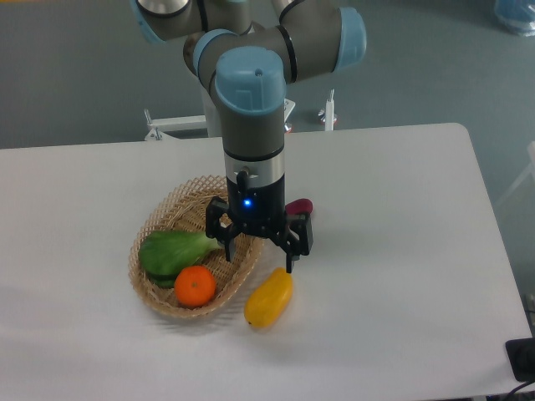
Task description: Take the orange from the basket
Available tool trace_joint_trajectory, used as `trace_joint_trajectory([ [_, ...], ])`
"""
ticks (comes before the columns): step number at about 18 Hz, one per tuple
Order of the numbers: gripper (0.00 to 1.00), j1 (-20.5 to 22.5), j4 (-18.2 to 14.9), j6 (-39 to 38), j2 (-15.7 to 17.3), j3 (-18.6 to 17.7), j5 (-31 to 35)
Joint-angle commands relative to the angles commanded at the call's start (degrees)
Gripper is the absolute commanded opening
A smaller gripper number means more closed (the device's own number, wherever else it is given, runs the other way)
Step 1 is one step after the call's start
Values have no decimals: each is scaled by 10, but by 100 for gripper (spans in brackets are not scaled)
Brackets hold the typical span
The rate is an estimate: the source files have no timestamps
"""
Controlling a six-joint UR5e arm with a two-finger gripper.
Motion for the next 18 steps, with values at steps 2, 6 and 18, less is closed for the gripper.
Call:
trace_joint_trajectory([
  [2,100,-1,0,11,-1,-1,1],
  [6,100,-1,1,11,-1,0,4],
  [18,100,-24,4,-151,-38,-11,31],
])
